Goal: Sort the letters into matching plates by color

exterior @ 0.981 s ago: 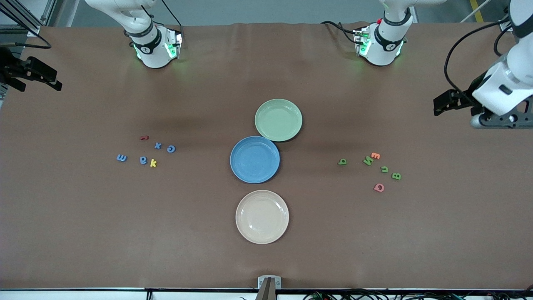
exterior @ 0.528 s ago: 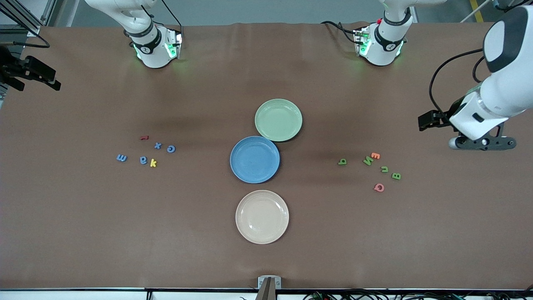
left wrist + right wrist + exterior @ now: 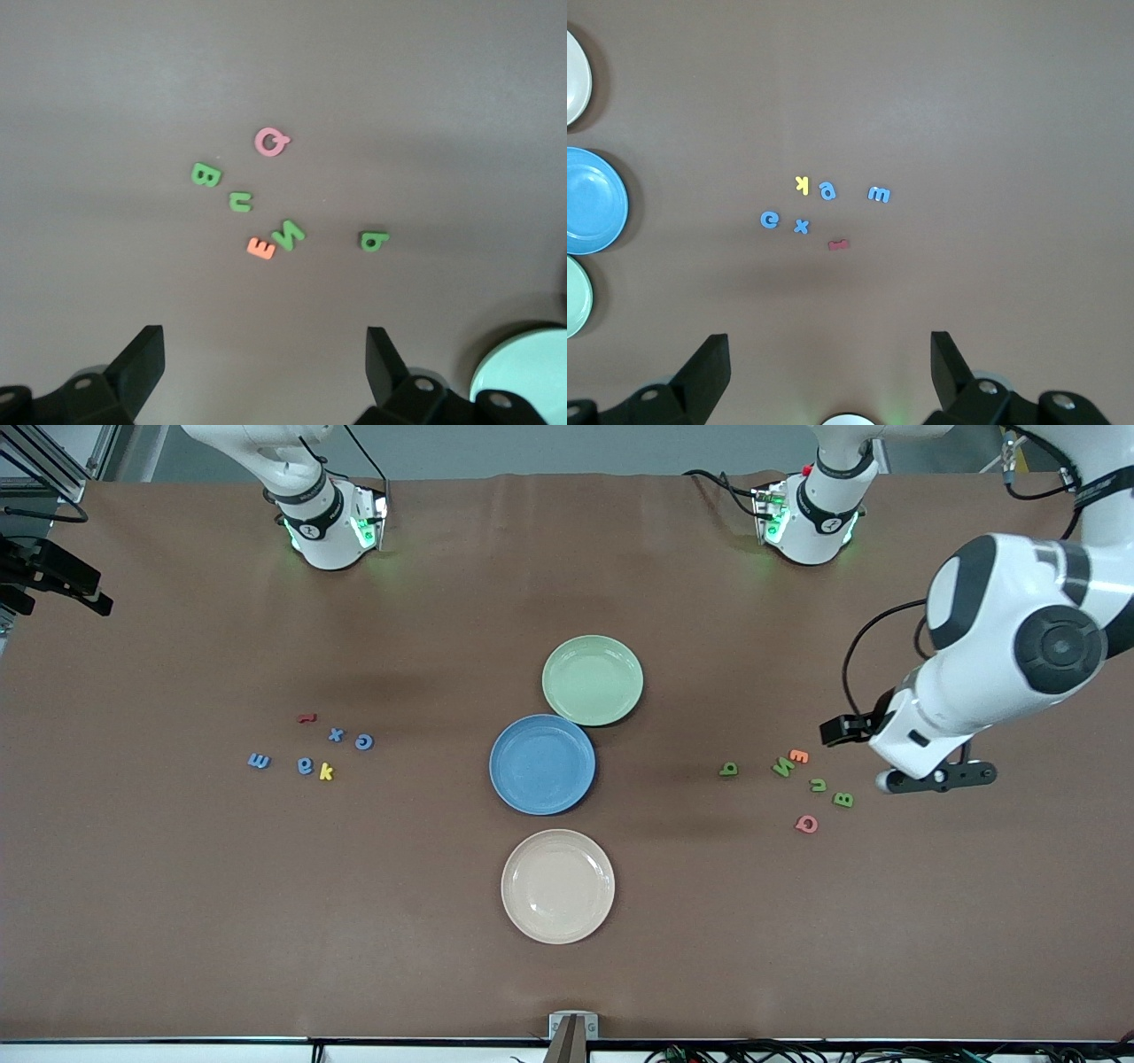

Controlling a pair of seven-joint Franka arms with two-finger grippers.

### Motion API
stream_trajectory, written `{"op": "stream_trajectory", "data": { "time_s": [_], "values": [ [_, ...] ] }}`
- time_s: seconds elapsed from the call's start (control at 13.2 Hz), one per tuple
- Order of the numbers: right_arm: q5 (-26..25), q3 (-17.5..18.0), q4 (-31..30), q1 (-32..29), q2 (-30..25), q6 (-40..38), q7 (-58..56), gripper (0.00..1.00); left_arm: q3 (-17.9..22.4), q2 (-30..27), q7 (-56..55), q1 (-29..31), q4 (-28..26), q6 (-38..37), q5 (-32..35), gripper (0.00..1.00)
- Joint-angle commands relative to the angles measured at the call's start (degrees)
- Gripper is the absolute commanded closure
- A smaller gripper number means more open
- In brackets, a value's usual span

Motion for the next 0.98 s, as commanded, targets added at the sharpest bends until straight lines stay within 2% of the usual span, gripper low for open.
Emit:
{"op": "stream_trajectory", "data": {
  "time_s": [0.0,0.23,0.45,0.91],
  "values": [
    [0.73,0.72,0.36,-1.14,0.27,0.44,-0.04,0.0,-0.01,-0.76,-2.99,-0.69,-3.64,4.08,-0.64,0.01],
    [0.21,0.72,0.36,-1.31,1.33,0.35,0.04,0.0,-0.02,0.73,-6.68,-2.53,-4.0,5.31,-0.64,0.01],
    [0.38,0.72,0.45,-1.49,4.74,1.75,0.13,0.0,-0.28,2.49,-10.72,-4.02,-5.93,9.34,-0.64,0.02],
    [0.29,0.63,0.45,-4.29,12.93,6.58,-0.39,0.0,-0.37,4.34,-16.1,-6.58,-14.71,23.4,-0.46,0.05]
  ]
}}
